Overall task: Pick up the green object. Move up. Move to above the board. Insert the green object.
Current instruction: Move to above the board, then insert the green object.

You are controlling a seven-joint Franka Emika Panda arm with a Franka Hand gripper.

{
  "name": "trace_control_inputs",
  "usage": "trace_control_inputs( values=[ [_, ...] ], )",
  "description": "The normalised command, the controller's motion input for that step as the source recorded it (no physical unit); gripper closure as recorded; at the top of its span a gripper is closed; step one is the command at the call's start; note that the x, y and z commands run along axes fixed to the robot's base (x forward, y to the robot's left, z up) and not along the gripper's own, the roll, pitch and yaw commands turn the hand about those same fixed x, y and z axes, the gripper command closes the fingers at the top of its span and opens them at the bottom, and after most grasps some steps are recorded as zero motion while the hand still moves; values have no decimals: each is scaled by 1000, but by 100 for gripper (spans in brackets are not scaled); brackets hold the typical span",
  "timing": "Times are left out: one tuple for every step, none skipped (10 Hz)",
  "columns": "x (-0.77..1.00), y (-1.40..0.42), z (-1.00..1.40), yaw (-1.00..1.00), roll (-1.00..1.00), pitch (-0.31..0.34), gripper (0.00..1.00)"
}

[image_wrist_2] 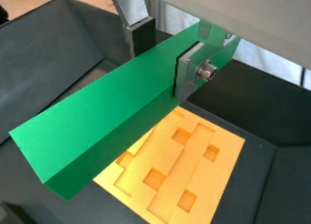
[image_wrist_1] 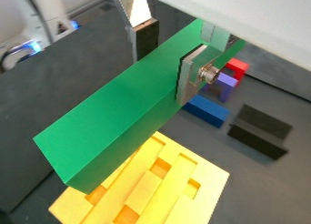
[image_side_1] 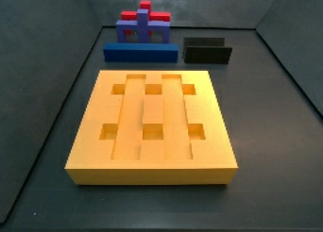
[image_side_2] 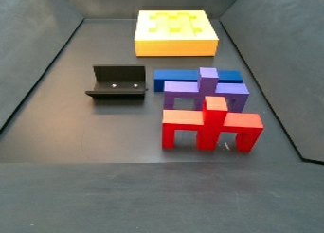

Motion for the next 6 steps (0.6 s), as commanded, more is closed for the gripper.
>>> trace_control_inputs(
  values=[
    [76,-33,34,479,62,202,100],
    [82,-34,33,299,59,188,100],
    [85,-34,27,212,57,174,100],
    [-43,0,-663,-180,-239,-129,100],
    [-163,-17,-634,-231,-247,-154,100],
    [-20,-120,-451,-100,-319,-170,100]
  ],
)
